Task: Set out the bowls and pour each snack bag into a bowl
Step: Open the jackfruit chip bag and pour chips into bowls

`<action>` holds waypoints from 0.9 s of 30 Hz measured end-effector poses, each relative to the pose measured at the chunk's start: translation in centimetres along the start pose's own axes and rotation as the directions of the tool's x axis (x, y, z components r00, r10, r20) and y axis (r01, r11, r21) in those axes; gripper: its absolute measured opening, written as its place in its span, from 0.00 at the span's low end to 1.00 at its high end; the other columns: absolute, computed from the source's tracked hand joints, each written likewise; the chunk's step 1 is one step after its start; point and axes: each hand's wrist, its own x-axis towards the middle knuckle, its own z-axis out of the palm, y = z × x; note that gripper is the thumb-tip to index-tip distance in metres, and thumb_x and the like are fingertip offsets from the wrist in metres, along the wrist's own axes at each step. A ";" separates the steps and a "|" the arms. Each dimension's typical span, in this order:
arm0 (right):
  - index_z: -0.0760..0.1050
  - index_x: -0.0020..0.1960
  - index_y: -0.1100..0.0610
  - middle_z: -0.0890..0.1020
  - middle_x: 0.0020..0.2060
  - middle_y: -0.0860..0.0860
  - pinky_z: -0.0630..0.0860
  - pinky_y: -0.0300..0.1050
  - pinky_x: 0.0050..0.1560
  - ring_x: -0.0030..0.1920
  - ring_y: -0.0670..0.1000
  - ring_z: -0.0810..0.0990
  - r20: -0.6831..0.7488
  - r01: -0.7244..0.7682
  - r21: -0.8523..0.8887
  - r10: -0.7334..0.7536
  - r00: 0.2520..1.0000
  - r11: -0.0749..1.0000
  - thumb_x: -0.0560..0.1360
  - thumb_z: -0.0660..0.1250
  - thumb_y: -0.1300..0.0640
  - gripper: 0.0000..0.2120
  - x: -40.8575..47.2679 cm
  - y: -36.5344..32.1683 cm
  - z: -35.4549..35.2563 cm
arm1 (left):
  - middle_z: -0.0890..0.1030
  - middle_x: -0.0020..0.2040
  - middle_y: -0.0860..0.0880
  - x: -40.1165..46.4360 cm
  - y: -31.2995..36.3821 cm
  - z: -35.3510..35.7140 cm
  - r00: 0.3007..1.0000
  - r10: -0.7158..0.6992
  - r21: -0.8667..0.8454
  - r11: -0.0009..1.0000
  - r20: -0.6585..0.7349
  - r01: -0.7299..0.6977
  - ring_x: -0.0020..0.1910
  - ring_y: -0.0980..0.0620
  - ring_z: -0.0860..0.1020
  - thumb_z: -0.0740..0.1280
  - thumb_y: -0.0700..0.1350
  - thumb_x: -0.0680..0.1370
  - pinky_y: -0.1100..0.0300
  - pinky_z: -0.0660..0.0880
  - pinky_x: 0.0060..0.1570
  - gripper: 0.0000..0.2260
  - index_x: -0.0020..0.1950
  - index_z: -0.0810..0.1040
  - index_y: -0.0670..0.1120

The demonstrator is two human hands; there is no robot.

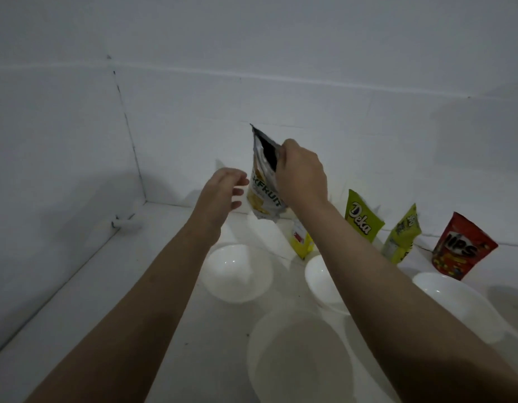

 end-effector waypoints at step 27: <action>0.71 0.38 0.54 0.75 0.33 0.48 0.76 0.39 0.32 0.33 0.45 0.75 0.591 -0.466 0.543 0.077 0.803 0.699 0.83 0.57 0.52 0.16 -16.3 -13.0 2.5 | 0.72 0.34 0.45 -11.7 -1.6 -14.3 0.999 0.025 0.407 0.913 0.019 -0.031 0.35 0.49 0.73 0.59 0.48 0.79 0.45 0.77 0.43 0.14 0.35 0.69 0.46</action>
